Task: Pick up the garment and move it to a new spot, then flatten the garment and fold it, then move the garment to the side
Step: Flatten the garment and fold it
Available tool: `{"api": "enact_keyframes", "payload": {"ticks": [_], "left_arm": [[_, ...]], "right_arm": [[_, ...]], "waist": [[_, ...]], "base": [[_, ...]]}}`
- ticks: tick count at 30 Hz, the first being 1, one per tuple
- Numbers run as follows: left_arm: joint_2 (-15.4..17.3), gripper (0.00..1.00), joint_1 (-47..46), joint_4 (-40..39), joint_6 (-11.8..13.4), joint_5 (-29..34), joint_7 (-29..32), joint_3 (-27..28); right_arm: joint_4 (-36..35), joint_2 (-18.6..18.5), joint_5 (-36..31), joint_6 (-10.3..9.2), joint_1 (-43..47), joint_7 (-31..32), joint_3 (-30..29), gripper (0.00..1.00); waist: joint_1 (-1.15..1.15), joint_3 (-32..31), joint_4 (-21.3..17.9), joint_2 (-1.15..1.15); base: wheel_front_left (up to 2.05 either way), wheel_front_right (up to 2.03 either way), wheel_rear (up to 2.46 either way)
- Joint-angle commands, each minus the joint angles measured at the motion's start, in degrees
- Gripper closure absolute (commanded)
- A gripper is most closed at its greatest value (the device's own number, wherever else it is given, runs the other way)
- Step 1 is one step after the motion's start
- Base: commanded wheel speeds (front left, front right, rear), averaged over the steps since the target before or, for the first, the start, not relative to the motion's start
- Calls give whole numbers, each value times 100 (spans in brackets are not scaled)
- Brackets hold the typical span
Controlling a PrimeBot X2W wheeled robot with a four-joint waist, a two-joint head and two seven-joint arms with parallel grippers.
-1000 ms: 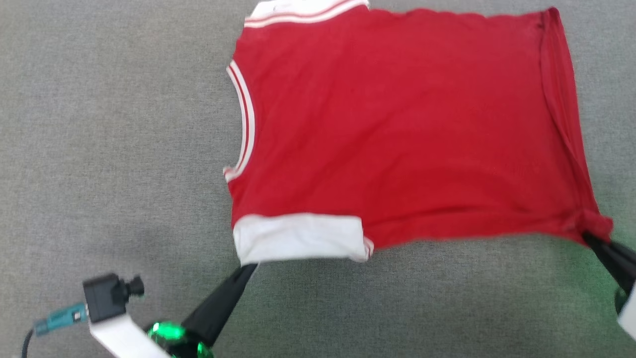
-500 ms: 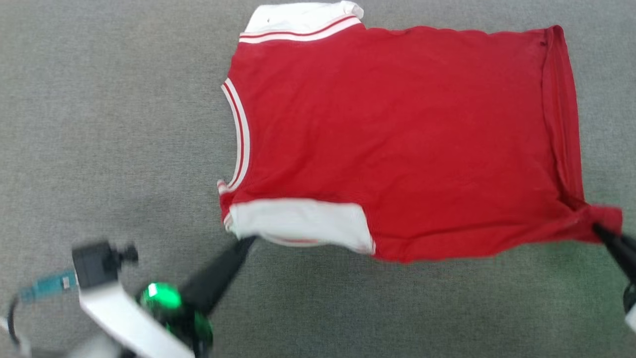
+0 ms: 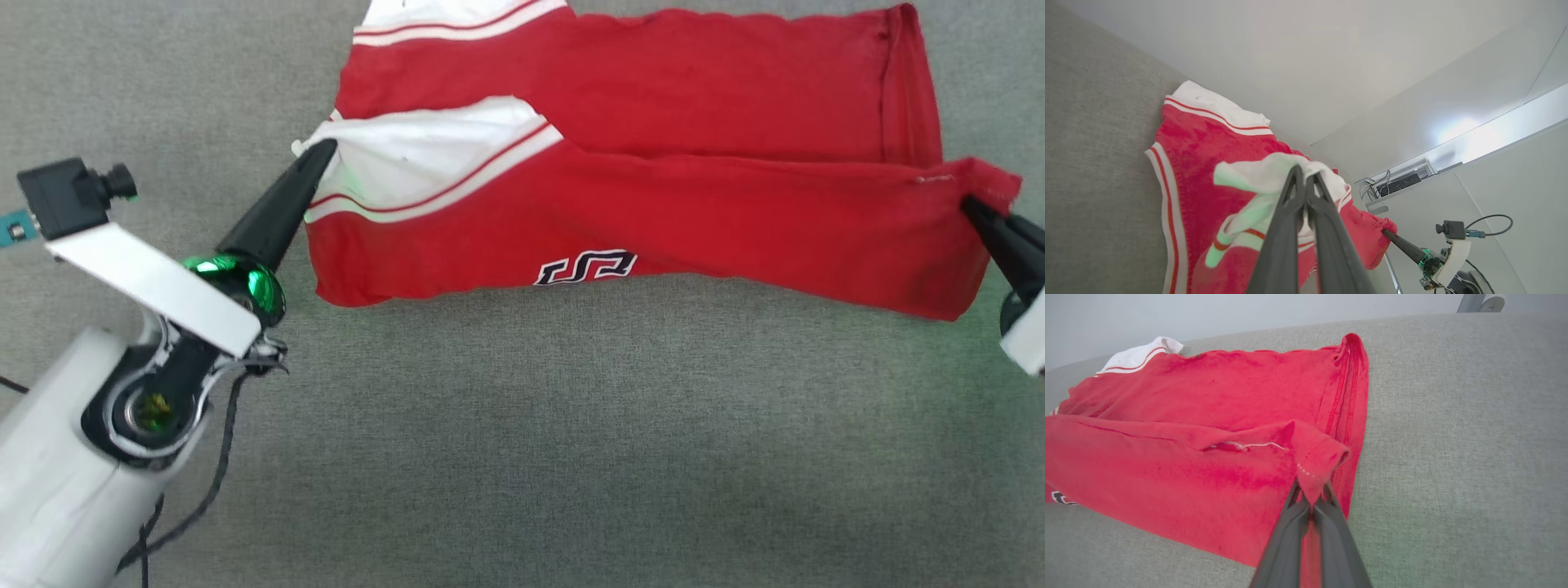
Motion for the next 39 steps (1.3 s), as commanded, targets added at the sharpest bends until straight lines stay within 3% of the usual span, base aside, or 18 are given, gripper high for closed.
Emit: {"api": "enact_keyframes", "payload": {"ticks": [1,7,19,20,21,22,23,24,32,39], "left_arm": [[-27,100,-123,136,12,35,55,22],[-93,100,-415,878,12,279,171,-32],[-193,100,-1013,1880,12,944,183,-853],[-193,97,-1058,1901,12,991,169,-936],[-175,63,-1104,1894,12,1046,148,-1021],[-139,31,-1149,1902,12,1083,81,-1074],[-90,0,-1194,1918,12,1134,40,-1127],[-45,0,-1242,1900,12,1196,8,-1211],[604,0,-1615,1451,12,1605,53,-1898],[1104,0,-1678,1017,12,1316,1719,-2605]], "right_arm": [[106,-1,-15,-1,-151,-72,56,100],[736,-37,-67,-1,-694,-342,322,100],[1580,-154,-227,-1,-1253,-840,923,100],[1627,-160,-220,-1,-1282,-884,963,100],[1670,-173,-226,-1,-1308,-948,1012,100],[1692,-195,-251,-1,-1315,-1025,1057,71],[1715,-219,-275,-1,-1312,-1106,1080,33],[1746,-240,-289,-1,-1295,-1184,1094,0],[1595,-422,-313,-1,-910,-1554,965,0],[1096,-473,-353,-1,-489,-1485,729,0]], "waist": [[0,83,-11,0],[0,339,-35,0],[0,609,-10,0],[0,597,-11,0],[0,570,-9,0],[0,533,-5,0],[0,484,-1,0],[0,425,9,0],[0,-130,153,0],[0,-382,213,0]], "base": [[0,0,0],[0,0,0],[0,0,0],[0,0,0],[0,0,0],[0,0,0],[0,0,0],[0,0,0],[0,0,0],[0,0,0]]}}
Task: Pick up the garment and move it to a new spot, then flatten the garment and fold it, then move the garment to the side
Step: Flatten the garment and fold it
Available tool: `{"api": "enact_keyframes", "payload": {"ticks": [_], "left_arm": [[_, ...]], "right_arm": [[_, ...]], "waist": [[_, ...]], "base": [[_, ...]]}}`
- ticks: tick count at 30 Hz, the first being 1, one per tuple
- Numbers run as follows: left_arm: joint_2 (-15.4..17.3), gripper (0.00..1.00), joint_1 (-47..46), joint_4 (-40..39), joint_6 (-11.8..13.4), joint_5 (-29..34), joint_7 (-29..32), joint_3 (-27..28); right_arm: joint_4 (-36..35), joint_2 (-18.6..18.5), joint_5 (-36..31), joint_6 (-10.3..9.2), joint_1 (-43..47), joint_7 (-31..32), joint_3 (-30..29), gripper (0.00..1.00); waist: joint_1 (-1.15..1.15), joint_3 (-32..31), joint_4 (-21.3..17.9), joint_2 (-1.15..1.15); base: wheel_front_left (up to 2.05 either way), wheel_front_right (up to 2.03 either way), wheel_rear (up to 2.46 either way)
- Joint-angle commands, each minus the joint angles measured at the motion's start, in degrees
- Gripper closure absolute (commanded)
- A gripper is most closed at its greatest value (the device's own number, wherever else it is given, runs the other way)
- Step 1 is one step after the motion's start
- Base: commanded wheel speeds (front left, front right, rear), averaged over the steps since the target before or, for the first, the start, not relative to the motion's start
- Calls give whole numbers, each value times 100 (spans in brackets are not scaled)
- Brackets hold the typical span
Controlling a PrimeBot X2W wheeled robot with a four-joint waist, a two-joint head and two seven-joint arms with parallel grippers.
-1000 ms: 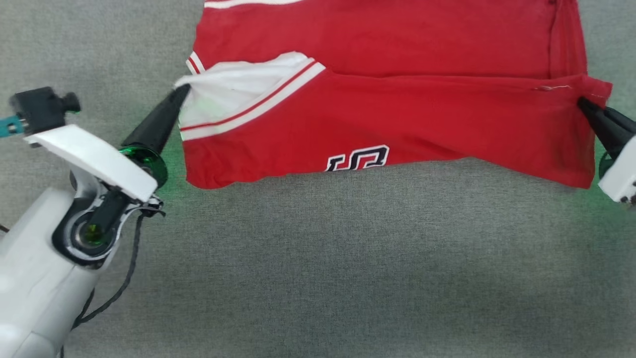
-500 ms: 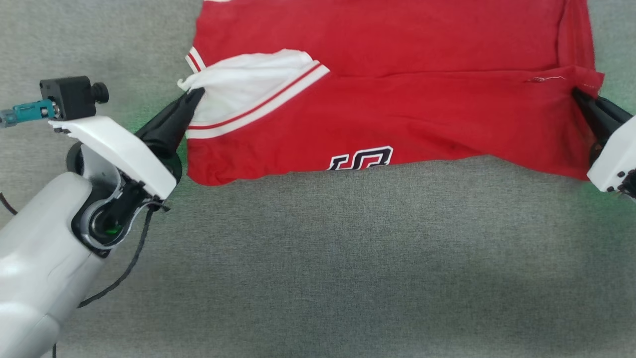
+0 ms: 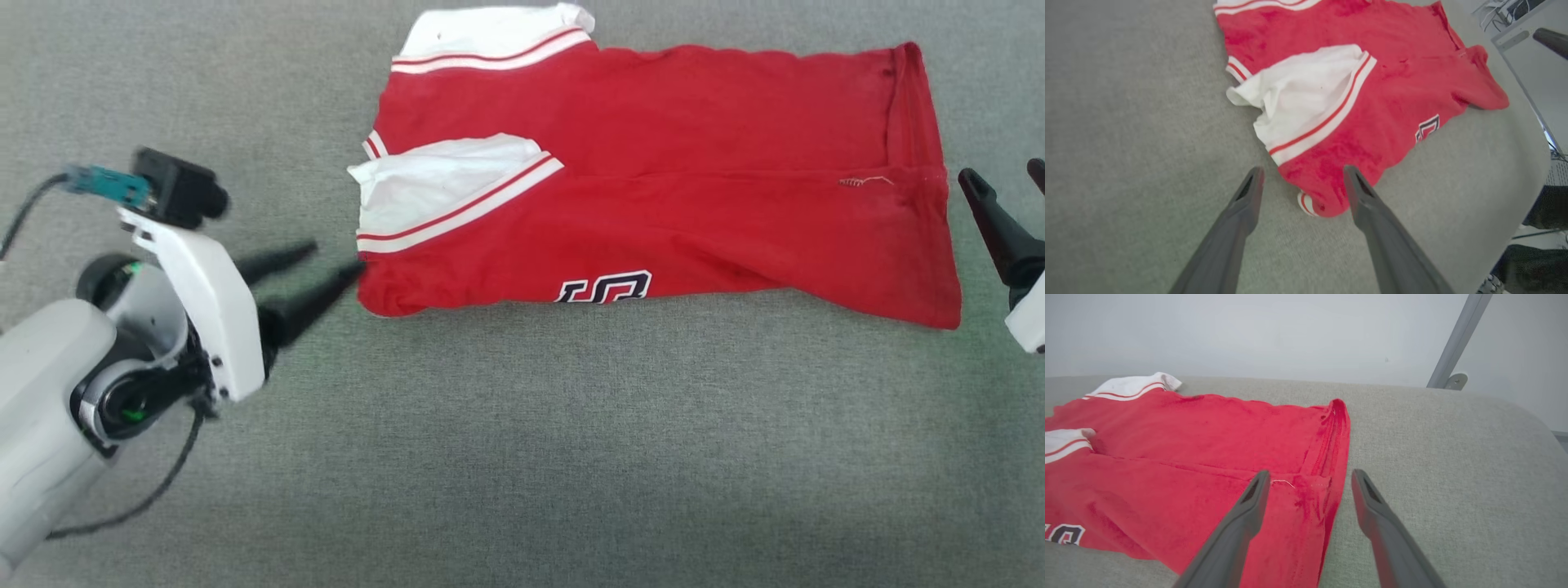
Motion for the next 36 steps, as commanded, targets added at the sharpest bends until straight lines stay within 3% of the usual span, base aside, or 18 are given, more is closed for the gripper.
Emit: {"api": "enact_keyframes", "payload": {"ticks": [1,8,18,19,20,21,22,23,30,36], "left_arm": [[62,0,-9,-126,12,-157,348,-88],[39,0,-84,-107,149,-506,1011,-191],[-387,4,-176,980,259,-949,1647,-271],[-440,15,-153,1097,246,-976,1732,-316],[-490,51,-133,1180,227,-1021,1810,-342],[-537,65,-115,1230,202,-1063,1873,-357],[-598,92,-80,1240,154,-1152,1928,-349],[-640,100,-41,1235,121,-1259,1983,-326],[-617,100,-78,1129,37,-1265,1890,-210],[-671,100,-156,959,21,-1166,1814,-208]], "right_arm": [[-132,45,-34,-1,104,46,-39,0],[-559,177,-143,-1,215,139,-120,0],[-924,374,-258,-1,353,235,-348,0],[-950,387,-263,-1,369,237,-375,0],[-974,411,-273,-1,380,240,-388,0],[-991,427,-285,-1,407,257,-391,0],[-1004,430,-293,-1,438,269,-395,0],[-1015,435,-296,-1,448,284,-394,0],[-1061,124,-319,-1,538,786,-90,0],[-907,-249,-65,-1,317,1978,379,0]], "waist": [[0,-37,5,0],[0,99,-144,0],[0,380,-459,0],[0,400,-480,0],[0,420,-508,0],[0,433,-530,0],[0,445,-546,0],[0,459,-568,0],[0,535,-565,0],[0,611,-477,0]], "base": [[0,0,0],[0,0,0],[0,0,0],[0,0,0],[0,0,0],[0,0,0],[0,0,0],[0,0,0],[0,0,0],[0,0,0]]}}
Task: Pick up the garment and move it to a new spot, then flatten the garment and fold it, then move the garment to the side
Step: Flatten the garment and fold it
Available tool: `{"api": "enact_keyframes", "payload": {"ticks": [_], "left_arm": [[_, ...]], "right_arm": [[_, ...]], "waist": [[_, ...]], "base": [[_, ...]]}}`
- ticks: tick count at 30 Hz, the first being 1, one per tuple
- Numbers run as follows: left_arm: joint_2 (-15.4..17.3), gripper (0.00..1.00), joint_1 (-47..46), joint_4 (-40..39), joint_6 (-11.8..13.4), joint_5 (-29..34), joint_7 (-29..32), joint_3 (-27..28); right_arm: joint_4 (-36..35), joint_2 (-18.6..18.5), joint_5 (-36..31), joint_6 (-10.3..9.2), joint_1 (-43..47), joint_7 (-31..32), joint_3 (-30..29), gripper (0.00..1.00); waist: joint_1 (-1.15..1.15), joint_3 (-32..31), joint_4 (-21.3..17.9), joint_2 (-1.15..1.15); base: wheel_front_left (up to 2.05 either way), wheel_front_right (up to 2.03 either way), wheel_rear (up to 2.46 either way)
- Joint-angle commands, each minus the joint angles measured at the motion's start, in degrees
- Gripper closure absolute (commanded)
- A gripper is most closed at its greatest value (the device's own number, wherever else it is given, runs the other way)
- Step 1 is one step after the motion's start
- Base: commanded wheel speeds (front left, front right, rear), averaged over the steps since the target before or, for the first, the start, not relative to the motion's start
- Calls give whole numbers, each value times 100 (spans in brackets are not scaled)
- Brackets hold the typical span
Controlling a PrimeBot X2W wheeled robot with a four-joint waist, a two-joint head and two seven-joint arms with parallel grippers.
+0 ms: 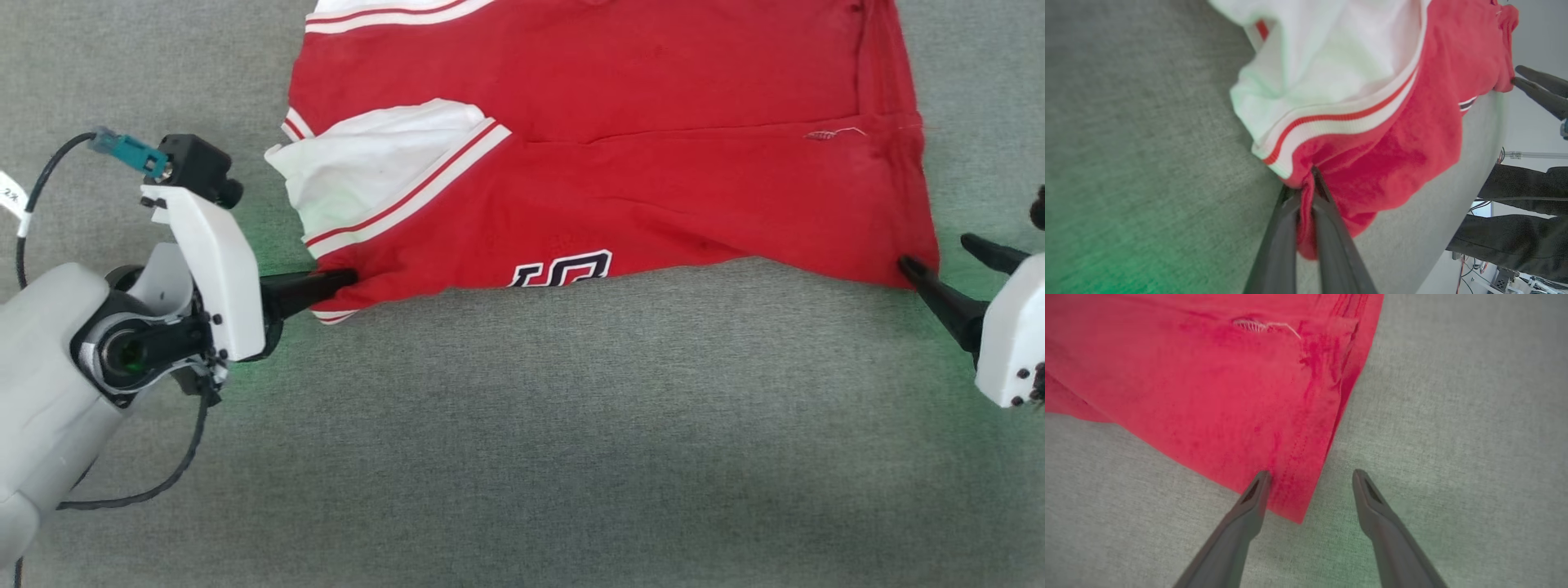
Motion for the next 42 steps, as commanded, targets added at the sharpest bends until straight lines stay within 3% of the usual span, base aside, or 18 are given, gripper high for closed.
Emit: {"api": "enact_keyframes", "payload": {"ticks": [1,8,10,11,13,24,35,42], "left_arm": [[-193,100,144,-73,23,94,-17,-153],[-246,100,161,-268,21,151,-130,-134],[-259,100,184,-269,20,138,-170,-120],[-259,100,184,-269,20,138,-170,-120],[-276,100,201,-256,19,115,-211,-97],[-194,100,352,-410,19,130,-490,-13],[571,100,1336,-1549,17,-4,-1165,55],[850,100,2009,-2091,17,131,-1563,-131]], "right_arm": [[121,-122,74,-1,-154,400,124,0],[751,-71,241,-1,-557,1139,444,0],[865,-65,289,-1,-617,1183,498,56],[865,-65,289,-1,-617,1183,498,56],[947,-55,367,-1,-647,1214,555,100],[1038,-180,508,-1,-572,1043,592,100],[456,-745,688,-1,482,847,307,100],[-91,-794,805,-1,1628,861,-163,100]], "waist": [[0,32,54,0],[0,85,233,0],[0,83,281,0],[0,83,281,0],[0,73,313,0],[0,-263,402,0],[0,-896,605,0],[0,-1060,682,0]], "base": [[0,0,0],[0,0,0],[0,0,0],[0,0,0],[0,0,0],[0,0,0],[0,0,0],[0,0,0]]}}
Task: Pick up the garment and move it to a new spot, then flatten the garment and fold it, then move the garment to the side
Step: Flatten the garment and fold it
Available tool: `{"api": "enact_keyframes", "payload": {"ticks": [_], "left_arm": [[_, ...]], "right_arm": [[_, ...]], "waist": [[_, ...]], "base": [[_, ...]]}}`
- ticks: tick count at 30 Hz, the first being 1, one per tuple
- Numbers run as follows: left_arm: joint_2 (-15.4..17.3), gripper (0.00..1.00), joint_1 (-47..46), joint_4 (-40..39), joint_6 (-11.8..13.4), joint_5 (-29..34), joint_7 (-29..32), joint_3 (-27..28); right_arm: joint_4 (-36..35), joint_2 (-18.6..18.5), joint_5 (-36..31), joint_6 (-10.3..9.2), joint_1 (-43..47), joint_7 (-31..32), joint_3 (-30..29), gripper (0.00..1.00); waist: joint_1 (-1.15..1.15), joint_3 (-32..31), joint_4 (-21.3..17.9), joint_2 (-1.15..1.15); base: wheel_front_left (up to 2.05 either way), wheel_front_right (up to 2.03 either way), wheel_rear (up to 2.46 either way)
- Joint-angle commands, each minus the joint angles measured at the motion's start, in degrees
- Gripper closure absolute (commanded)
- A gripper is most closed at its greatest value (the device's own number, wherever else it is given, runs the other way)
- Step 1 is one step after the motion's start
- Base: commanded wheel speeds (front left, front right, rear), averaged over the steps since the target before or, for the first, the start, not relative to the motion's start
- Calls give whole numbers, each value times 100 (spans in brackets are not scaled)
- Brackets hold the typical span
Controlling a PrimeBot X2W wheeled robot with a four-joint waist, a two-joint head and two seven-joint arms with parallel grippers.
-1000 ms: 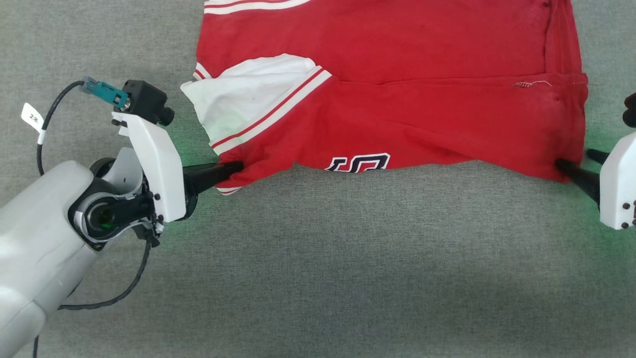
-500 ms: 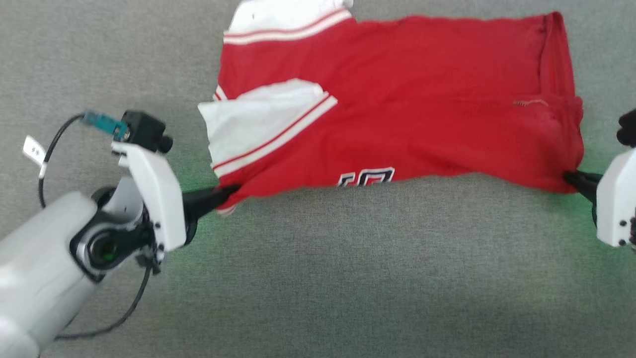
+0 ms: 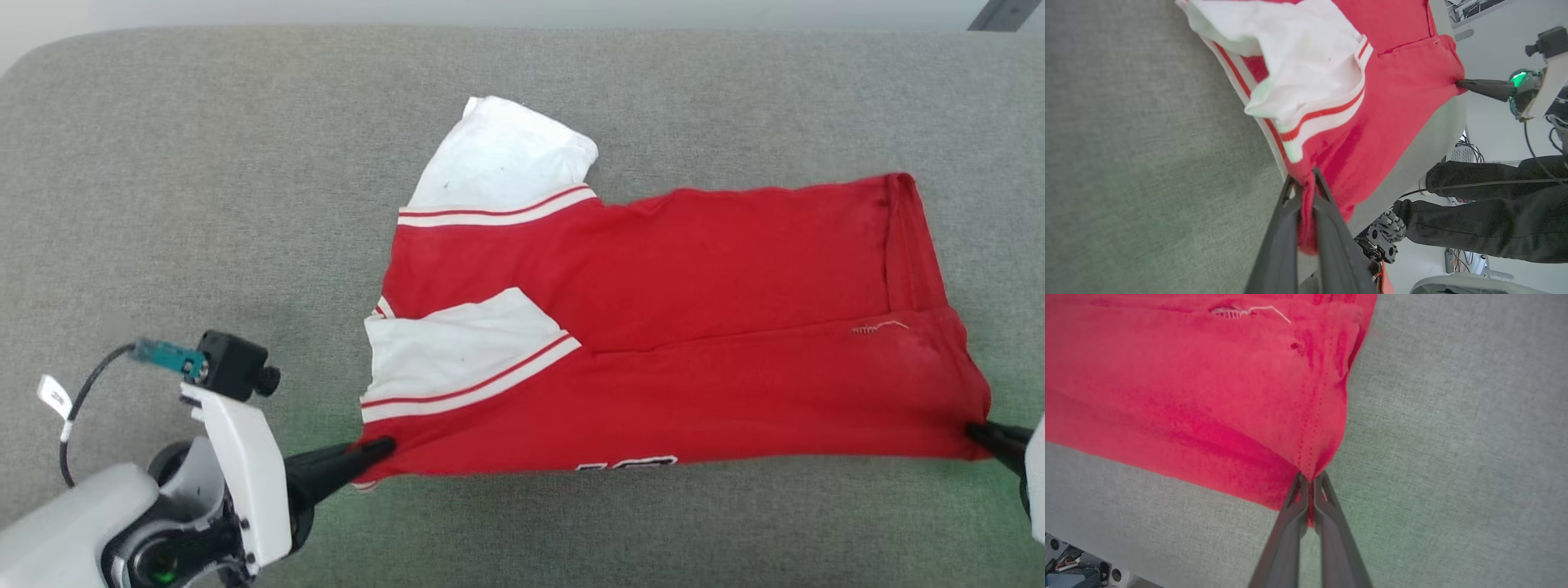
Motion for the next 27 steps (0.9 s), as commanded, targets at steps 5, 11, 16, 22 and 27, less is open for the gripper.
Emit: {"api": "enact_keyframes", "payload": {"ticks": [5,11,16,22,27], "left_arm": [[-102,100,188,109,15,26,-214,-3],[-42,0,168,308,15,112,-321,44],[81,0,13,414,18,237,-520,191],[10,0,-447,827,203,669,-1045,515],[-251,0,-1027,1679,287,1112,-1696,823]], "right_arm": [[-287,195,-85,-2,380,-79,-350,100],[-449,478,-580,-2,372,-439,-734,0],[-658,723,-904,-2,302,-845,-928,0],[-890,1229,-1369,-2,-5,-1831,-866,0],[-916,1657,-1645,-2,-462,-2903,-424,0]], "waist": [[0,-26,16,0],[0,-26,-34,0],[0,24,-97,0],[0,137,-296,0],[0,309,-671,0]], "base": [[0,0,0],[0,0,0],[0,0,0],[0,0,0],[0,0,0]]}}
